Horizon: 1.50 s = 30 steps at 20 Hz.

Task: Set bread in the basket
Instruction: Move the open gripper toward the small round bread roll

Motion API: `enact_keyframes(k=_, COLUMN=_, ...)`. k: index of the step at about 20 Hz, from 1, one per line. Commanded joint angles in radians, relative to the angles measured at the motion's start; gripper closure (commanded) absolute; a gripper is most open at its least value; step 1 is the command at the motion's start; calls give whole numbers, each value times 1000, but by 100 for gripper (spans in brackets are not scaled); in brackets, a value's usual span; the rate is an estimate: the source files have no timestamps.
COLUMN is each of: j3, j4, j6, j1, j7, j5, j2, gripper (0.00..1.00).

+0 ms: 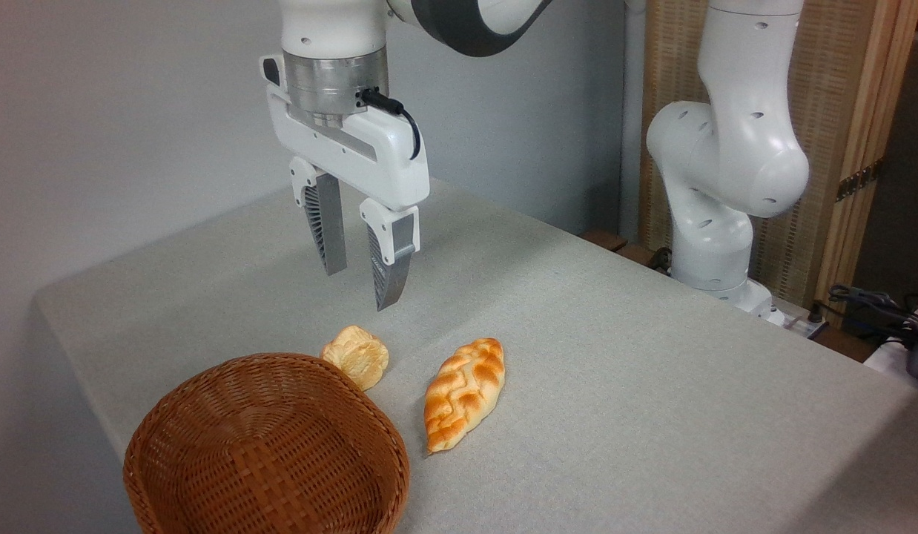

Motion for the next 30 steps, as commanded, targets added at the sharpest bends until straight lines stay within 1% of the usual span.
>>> enact_keyframes(k=1, j3=0, j4=15, j6=-21, j1=-2, j7=6, j5=-13, j2=0, gripper=0)
enact_keyframes(k=3, j3=0, j4=14, j6=-19, j1=-2, j7=6, j5=-13, j2=0, gripper=0)
enact_keyframes(k=5, j3=0, j4=14, j6=-19, j1=-13, j7=6, j5=-13, j2=3, gripper=0)
enact_keyframes(k=9, j3=0, j4=14, j6=-21, j1=-15, j7=5, j5=-13, j2=3, gripper=0)
enact_keyframes(k=11, j3=-1, j4=14, j6=-19, j1=-28, j7=5, j5=-13, j2=3, gripper=0)
enact_keyframes(k=14, j3=-3, j4=9, j6=-15, j1=-36, j7=11, j5=-13, j2=2, gripper=0)
enact_keyframes(k=16, j3=-1, j4=0, j6=-2, j1=-59, j7=11, j5=-13, j2=2, gripper=0)
enact_keyframes(k=18, j3=-3, j4=-21, j6=28, j1=-64, j7=9, j5=-15, j2=0, gripper=0)
enact_keyframes(k=23, j3=-1, j4=-95, j6=140, j1=-107, j7=6, j5=-15, j2=0, gripper=0)
enact_keyframes(k=27, j3=0, j4=-149, j6=205, j1=-121, j7=6, j5=-13, j2=6, gripper=0)
enact_keyframes(k=30, j3=10, j4=-190, j6=261, j1=-119, j7=11, j5=-7, j2=11, gripper=0)
